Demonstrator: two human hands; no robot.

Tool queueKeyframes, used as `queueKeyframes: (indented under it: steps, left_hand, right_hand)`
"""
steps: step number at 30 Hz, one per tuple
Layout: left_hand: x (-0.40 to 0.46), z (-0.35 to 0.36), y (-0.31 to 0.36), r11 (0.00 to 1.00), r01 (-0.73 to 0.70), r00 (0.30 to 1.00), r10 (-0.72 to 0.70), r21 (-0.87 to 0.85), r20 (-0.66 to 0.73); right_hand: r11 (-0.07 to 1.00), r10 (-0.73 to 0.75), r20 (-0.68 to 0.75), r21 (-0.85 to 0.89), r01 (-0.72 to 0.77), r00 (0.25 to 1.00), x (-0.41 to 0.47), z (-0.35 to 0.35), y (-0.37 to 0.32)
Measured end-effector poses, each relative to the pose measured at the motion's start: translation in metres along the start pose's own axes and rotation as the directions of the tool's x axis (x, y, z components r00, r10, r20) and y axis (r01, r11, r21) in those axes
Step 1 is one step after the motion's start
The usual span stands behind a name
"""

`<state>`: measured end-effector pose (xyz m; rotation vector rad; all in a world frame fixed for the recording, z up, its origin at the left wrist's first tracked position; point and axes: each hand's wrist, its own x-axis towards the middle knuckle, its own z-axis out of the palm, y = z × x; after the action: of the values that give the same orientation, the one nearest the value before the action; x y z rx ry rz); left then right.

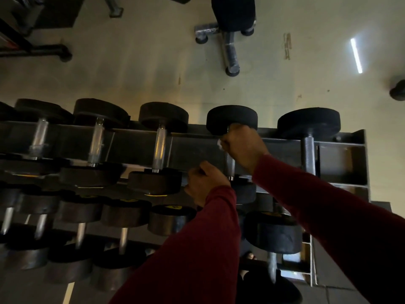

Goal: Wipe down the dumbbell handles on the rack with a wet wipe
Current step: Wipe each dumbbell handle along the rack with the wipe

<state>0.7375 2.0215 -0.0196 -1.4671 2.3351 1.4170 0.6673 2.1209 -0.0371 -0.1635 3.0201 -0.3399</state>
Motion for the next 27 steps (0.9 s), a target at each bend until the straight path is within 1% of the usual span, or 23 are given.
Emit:
queueKeyframes:
  steps: [2, 3, 4, 6, 7, 8, 9, 11, 12, 13, 14, 15, 16, 17, 18, 19, 21, 22, 23, 24, 25, 26, 27]
  left_hand:
    - [0.001, 0.0, 0.0, 1.0, 0.0, 1.0, 0.0, 0.003, 0.006]
    - [0.002, 0.0, 0.0, 1.0, -0.003, 1.0, 0.003, 0.006, 0.007]
    - [0.003, 0.0, -0.001, 1.0, -0.007, 1.0, 0.007, 0.009, 0.009]
    - [0.004, -0.001, -0.001, 1.0, -0.009, 1.0, 0.009, 0.011, 0.015]
    - [0.004, 0.0, -0.001, 1.0, -0.009, 1.0, 0.008, 0.011, 0.018]
    - [0.004, 0.0, -0.001, 1.0, -0.008, 1.0, 0.008, 0.012, 0.018]
    - [0.005, 0.0, -0.002, 1.0, -0.009, 1.0, 0.009, 0.018, 0.017]
    - [0.006, 0.001, -0.003, 1.0, -0.011, 1.0, 0.01, 0.029, 0.012]
    - [0.006, 0.002, -0.004, 0.999, -0.01, 1.0, 0.01, 0.032, 0.013]
    - [0.006, 0.002, -0.004, 0.999, -0.011, 1.0, 0.01, 0.031, 0.009]
    - [0.006, 0.004, -0.005, 0.999, -0.013, 1.0, 0.013, 0.03, 0.002]
    - [0.006, 0.004, -0.005, 1.0, -0.017, 1.0, 0.017, 0.026, -0.003]
    - [0.006, 0.005, -0.005, 1.0, -0.023, 1.0, 0.023, 0.019, -0.002]
    - [0.006, 0.005, -0.006, 1.0, -0.028, 1.0, 0.028, 0.009, 0.007]
    - [0.006, 0.005, -0.006, 1.0, -0.03, 0.999, 0.03, -0.003, 0.017]
    - [0.006, 0.005, -0.006, 1.0, -0.028, 0.999, 0.028, -0.01, 0.021]
    - [0.006, 0.005, -0.006, 1.0, -0.023, 0.999, 0.023, -0.008, 0.023]
    - [0.007, 0.005, -0.006, 1.0, -0.02, 0.999, 0.02, -0.002, 0.027]
    - [0.007, 0.005, -0.006, 1.0, -0.021, 0.999, 0.021, 0.001, 0.026]
    - [0.007, 0.006, -0.006, 1.0, -0.024, 0.999, 0.023, 0.006, 0.022]
    - [0.007, 0.007, -0.007, 1.0, -0.029, 0.999, 0.029, 0.01, 0.015]
    - [0.008, 0.008, -0.007, 0.999, -0.035, 0.999, 0.035, 0.019, 0.008]
    - [0.009, 0.009, -0.009, 0.999, -0.043, 0.999, 0.043, 0.027, 0.009]
  right_hand:
    - [0.997, 0.046, 0.026, -0.055, -0.045, 0.999, -0.005, -0.001, -0.007]
    - [0.998, 0.031, 0.075, -0.05, -0.028, 0.997, -0.011, 0.0, -0.008]
    - [1.0, -0.024, 0.121, 0.014, 0.022, 0.992, -0.018, 0.001, -0.006]
    - [0.975, -0.197, 0.196, 0.144, 0.17, 0.961, -0.031, 0.003, 0.001]
    - [0.961, -0.259, 0.199, 0.15, 0.231, 0.945, -0.034, 0.002, 0.004]
    - [0.946, -0.312, 0.161, 0.139, 0.292, 0.936, -0.033, 0.003, 0.007]
    - [0.937, -0.346, 0.12, 0.082, 0.338, 0.93, -0.029, 0.006, 0.012]
    - [0.947, -0.319, 0.063, -0.005, 0.32, 0.946, -0.021, 0.007, 0.017]
    - [0.961, -0.276, 0.01, 0.022, 0.276, 0.961, -0.02, 0.007, 0.018]
    - [0.97, -0.204, -0.055, 0.121, 0.209, 0.977, -0.021, 0.006, 0.019]
    - [0.953, -0.106, -0.127, 0.271, 0.137, 0.986, -0.028, 0.005, 0.017]
    - [0.905, 0.025, -0.161, 0.423, 0.046, 0.987, -0.037, 0.007, 0.014]
    - [0.819, 0.178, -0.133, 0.569, -0.072, 0.975, -0.048, 0.011, 0.01]
    - [0.712, 0.328, -0.046, 0.669, -0.215, 0.943, -0.06, 0.017, 0.007]
    - [0.58, 0.438, 0.066, 0.741, -0.338, 0.897, -0.068, 0.022, 0.004]
    - [0.44, 0.499, 0.183, 0.789, -0.429, 0.847, -0.072, 0.027, 0.002]
    - [0.126, 0.521, 0.396, 0.84, -0.527, 0.756, -0.065, 0.029, 0.003]
    - [0.0, 0.508, 0.468, 0.84, -0.543, 0.723, -0.057, 0.027, 0.006]
    - [-0.078, 0.492, 0.519, 0.826, -0.558, 0.699, -0.048, 0.023, 0.009]
    - [-0.115, 0.484, 0.552, 0.809, -0.576, 0.679, -0.04, 0.022, 0.011]
    - [-0.119, 0.489, 0.569, 0.794, -0.596, 0.661, -0.035, 0.02, 0.012]
    - [-0.089, 0.507, 0.565, 0.785, -0.613, 0.651, -0.033, 0.023, 0.013]
    - [0.003, 0.522, 0.553, 0.76, -0.649, 0.65, -0.035, 0.024, 0.013]
